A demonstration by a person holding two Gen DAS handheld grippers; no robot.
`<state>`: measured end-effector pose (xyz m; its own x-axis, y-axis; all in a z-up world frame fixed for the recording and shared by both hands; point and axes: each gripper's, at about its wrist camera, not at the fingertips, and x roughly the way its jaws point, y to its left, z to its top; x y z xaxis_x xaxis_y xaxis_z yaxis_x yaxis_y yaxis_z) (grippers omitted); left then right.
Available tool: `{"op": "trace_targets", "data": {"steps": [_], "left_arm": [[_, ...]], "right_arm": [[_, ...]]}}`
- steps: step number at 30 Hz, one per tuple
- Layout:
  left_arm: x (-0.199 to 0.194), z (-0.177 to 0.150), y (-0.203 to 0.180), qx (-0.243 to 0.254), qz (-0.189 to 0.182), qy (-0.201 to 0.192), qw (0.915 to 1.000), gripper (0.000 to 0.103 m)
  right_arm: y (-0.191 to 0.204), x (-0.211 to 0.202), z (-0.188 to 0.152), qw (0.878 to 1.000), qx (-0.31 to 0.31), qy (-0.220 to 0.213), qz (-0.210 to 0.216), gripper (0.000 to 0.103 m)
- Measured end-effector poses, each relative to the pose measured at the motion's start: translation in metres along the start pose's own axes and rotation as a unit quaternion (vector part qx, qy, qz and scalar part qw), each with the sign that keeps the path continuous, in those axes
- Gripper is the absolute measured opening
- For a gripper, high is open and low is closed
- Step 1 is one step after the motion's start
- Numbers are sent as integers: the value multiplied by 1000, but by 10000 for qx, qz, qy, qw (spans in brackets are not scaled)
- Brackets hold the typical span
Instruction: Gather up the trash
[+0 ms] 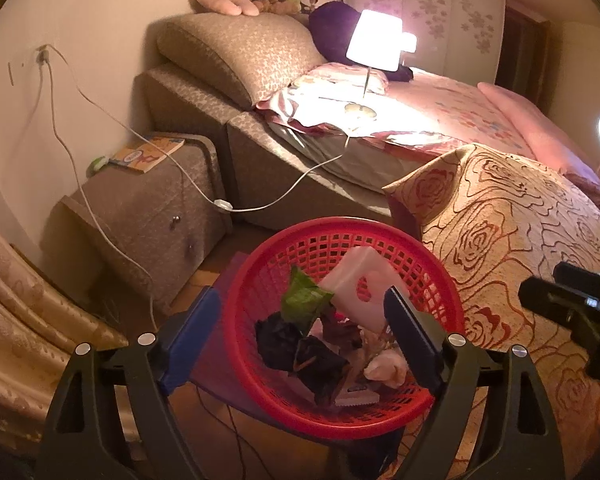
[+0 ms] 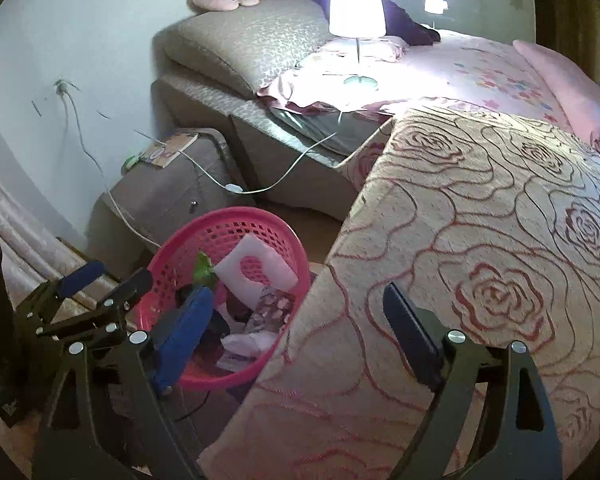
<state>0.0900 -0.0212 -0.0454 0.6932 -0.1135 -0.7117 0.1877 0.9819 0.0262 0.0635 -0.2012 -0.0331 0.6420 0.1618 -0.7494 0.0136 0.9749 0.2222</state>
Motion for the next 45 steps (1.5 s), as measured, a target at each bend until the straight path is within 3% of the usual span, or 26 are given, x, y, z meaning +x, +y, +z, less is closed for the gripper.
{"op": "trace_targets", "data": {"steps": [11, 26, 45], "left_arm": [[-19, -9, -15, 104, -84, -88, 9999, 85], [-54, -15, -29, 143, -41, -325, 9994, 85], [-84, -19, -29, 75, -114, -511, 9986, 92]], "right_arm": [[6, -23, -19, 9987, -396, -205, -259, 94], [-1, -65, -41, 9952, -323, -716, -584, 94], [11, -90, -47, 9930, -266, -1041, -499, 94]]}}
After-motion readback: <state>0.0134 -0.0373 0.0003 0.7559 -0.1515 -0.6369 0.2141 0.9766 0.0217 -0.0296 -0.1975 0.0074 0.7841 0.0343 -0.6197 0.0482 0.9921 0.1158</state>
